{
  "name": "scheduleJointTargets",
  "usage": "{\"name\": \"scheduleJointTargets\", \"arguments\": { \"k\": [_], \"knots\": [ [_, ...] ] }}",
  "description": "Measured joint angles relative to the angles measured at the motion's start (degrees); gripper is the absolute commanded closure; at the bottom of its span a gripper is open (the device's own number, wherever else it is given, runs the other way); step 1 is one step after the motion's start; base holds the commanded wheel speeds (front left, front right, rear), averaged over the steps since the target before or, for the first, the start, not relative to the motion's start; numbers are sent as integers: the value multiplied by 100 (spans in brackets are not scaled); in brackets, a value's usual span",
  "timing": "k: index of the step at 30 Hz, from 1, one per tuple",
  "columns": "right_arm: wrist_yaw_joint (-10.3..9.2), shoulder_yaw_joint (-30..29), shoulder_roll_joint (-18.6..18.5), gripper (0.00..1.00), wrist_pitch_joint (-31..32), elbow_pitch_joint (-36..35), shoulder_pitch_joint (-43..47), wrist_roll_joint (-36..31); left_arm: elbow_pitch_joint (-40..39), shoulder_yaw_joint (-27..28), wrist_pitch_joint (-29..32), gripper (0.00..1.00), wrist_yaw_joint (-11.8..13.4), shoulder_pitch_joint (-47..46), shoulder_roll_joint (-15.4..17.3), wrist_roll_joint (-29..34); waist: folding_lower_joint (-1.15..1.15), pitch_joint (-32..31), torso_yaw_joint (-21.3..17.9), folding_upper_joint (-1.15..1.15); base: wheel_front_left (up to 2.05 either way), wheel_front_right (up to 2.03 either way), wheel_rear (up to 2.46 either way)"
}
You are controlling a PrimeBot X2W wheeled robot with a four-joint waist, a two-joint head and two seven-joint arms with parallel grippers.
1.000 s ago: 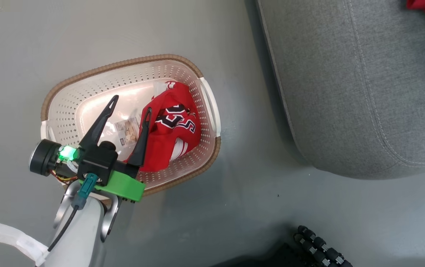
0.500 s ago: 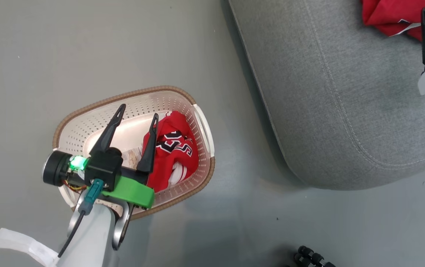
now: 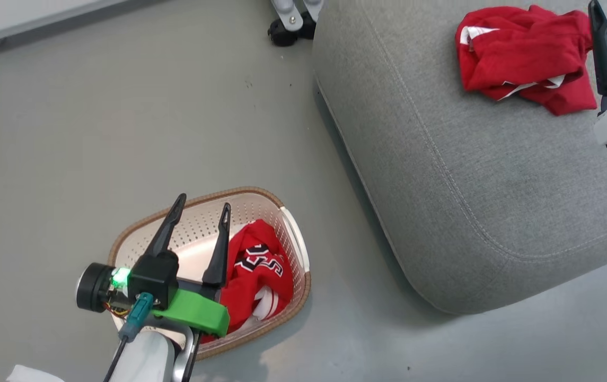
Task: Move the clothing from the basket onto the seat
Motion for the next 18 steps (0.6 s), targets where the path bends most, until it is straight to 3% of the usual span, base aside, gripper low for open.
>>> {"name": "scheduleJointTargets", "arguments": {
  "k": [10, 18],
  "knots": [
    [0, -813, 513, 0, 0, -2013, 1277, -361, -100, 88, 0, 0, 82, 492, -69, -123, 0, -820, 94, 0, 0, 0, 0],
    [-1, -1380, 1268, 0, 0, -3130, 2440, -624, -254, 170, 0, 0, 279, 810, -71, -425, 0, -1293, 373, 0, 0, 0, 0]
  ]
}}
